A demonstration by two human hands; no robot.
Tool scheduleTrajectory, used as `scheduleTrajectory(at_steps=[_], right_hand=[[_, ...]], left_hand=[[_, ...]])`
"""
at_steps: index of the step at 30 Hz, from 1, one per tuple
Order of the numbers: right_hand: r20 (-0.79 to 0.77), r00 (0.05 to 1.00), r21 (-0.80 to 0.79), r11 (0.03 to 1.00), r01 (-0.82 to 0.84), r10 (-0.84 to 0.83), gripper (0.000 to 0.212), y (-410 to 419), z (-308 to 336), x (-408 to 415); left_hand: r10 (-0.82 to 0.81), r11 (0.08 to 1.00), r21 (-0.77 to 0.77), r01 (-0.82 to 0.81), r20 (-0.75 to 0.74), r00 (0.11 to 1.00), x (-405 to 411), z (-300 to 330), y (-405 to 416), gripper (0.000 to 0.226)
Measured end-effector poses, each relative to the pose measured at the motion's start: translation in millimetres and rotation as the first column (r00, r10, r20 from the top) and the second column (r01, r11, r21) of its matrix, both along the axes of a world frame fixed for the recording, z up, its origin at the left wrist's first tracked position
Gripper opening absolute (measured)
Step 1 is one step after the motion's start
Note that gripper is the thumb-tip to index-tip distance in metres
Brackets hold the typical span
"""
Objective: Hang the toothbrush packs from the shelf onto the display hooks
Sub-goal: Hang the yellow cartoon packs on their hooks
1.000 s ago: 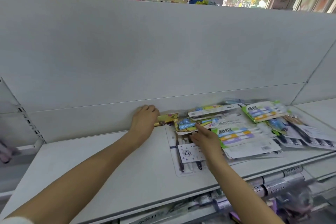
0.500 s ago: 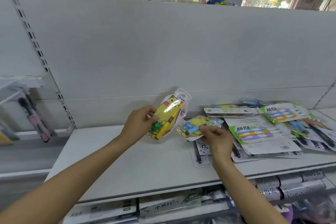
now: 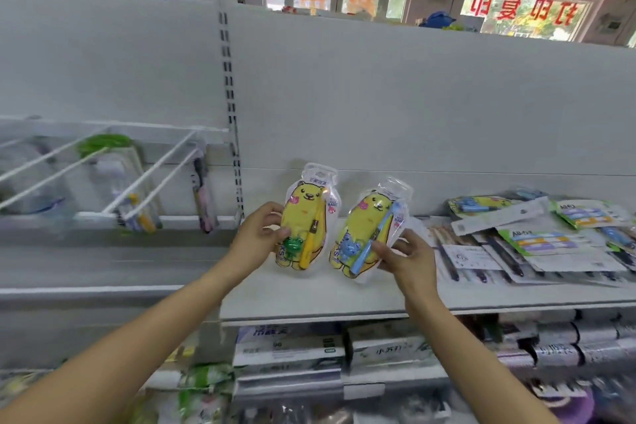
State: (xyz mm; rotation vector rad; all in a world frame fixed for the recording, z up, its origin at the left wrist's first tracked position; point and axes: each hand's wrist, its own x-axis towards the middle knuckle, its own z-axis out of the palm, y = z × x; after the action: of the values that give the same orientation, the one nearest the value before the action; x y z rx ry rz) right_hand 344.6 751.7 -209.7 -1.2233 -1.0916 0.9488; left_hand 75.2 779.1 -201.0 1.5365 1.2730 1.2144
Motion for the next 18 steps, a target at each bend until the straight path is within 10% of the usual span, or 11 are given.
scheduleTrajectory(at_steps=[18], right_hand=[[0.059,0.985,-0.084,0.984,-0.159,0.165,0.016,-158.4,0.5,-251.1]], left_hand=[[-0.056,0.998,-0.026,0.058,0.056,0.997,-230.8,-18.0,-158.8,0.023]])
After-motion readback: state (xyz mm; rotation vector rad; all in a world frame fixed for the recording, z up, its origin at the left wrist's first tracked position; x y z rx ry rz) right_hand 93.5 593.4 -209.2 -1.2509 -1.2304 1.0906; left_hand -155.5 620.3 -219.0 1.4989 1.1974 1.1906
